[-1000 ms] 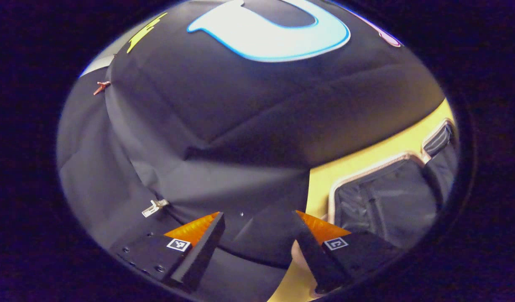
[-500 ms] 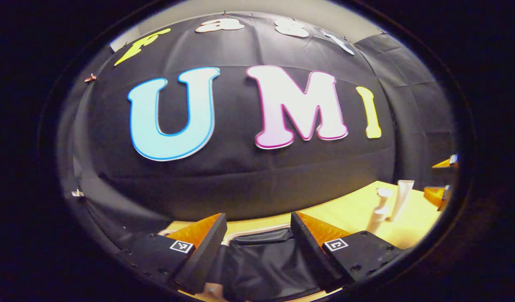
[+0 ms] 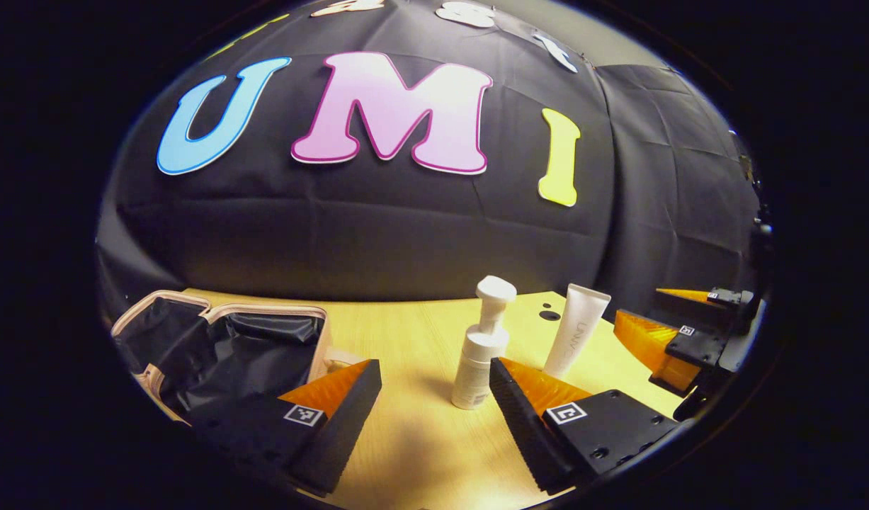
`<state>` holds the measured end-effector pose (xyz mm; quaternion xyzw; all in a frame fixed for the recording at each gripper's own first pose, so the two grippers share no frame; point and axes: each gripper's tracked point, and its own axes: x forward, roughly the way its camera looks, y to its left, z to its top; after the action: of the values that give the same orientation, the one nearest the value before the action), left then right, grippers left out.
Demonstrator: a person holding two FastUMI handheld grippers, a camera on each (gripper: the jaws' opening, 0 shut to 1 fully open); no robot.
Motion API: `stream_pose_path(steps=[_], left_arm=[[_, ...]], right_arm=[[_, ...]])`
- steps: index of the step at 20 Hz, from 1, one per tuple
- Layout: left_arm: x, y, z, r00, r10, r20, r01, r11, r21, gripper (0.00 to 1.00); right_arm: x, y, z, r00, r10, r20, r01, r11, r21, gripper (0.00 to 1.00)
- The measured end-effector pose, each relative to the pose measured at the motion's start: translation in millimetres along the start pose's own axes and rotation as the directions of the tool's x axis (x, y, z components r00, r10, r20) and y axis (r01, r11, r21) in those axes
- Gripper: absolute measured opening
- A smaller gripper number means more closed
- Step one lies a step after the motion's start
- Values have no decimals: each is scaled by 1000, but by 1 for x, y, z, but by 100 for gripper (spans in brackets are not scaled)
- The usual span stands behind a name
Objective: First open the suitcase, pack the skin care products into it, and then close the suitcase.
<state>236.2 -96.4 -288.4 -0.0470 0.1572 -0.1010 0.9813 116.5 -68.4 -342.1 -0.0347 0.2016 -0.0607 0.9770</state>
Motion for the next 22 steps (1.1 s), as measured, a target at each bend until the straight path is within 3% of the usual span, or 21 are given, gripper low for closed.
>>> stream_pose_path(steps=[6, 11, 13, 14, 16, 17, 20, 22], left_arm=[[56, -37, -16, 998, -42, -39, 43, 998, 41, 98], [110, -38, -25, 998, -11, -64, 14, 999, 43, 98], [123, -31, -26, 998, 2, -69, -1, 1000, 23, 98], [127, -27, -27, 997, 15, -73, -14, 1000, 17, 96], [133, -23, -30, 997, 31, -75, -29, 999, 24, 73], [131, -21, -29, 996, 41, -74, -38, 999, 33, 66], [129, -20, -29, 996, 38, -75, -35, 999, 38, 64], [128, -16, -29, 996, 44, -73, -41, 999, 34, 62]], right_arm=[[12, -10, -26, 997, 71, -13, -71, 997, 11, 97], [18, -6, -54, 991, 108, -83, -106, 994, 29, 97], [24, 8, -61, 984, 141, -104, -130, 986, 102, 97], [28, 11, -64, 984, 138, -115, -125, 986, 110, 97], [35, 16, -68, 984, 126, -128, -114, 989, 97, 97], [38, 23, -69, 982, 136, -132, -124, 988, 94, 97], [47, 40, -70, 978, 162, -132, -158, 987, 41, 97], [56, 41, -75, 978, 145, -150, -142, 989, 34, 97]])
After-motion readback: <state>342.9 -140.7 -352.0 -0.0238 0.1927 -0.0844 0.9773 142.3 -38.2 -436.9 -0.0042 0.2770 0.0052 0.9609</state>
